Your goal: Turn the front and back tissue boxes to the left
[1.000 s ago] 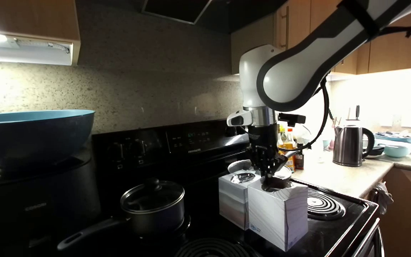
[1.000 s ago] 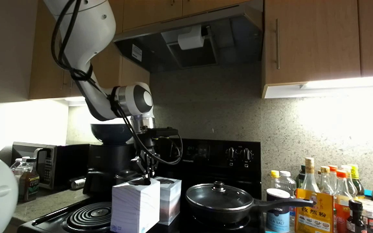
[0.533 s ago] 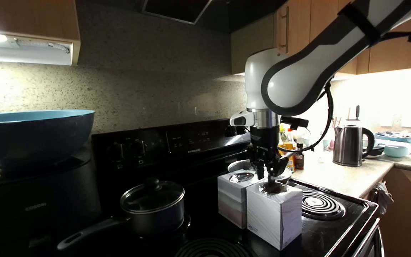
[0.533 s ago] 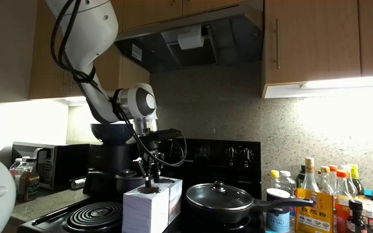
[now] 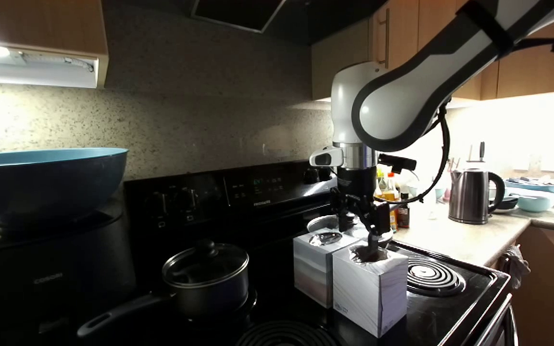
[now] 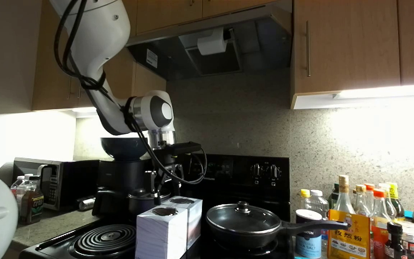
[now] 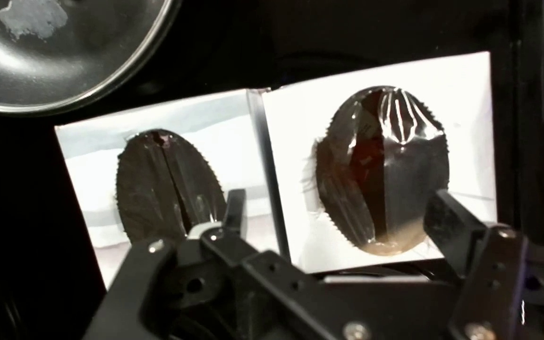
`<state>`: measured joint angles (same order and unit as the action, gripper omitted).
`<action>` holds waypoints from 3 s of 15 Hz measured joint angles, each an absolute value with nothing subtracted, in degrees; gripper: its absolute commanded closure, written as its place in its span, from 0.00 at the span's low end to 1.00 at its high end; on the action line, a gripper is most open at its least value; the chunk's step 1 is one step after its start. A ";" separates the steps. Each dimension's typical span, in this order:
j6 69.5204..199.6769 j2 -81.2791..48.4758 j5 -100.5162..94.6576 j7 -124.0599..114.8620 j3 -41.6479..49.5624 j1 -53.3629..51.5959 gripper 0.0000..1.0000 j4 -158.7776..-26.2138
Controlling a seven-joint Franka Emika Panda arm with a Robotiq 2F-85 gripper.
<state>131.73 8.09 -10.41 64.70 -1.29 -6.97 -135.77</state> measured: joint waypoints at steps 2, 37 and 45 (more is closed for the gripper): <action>130.74 9.72 -8.55 64.75 -1.60 -7.18 0.00 -135.76; 125.19 -2.00 -2.83 59.90 -3.01 -7.73 0.00 -120.02; 131.27 -2.63 -4.55 46.70 -3.23 -7.69 0.00 -119.91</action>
<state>131.27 -2.63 -4.55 46.70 -3.23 -7.69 -119.91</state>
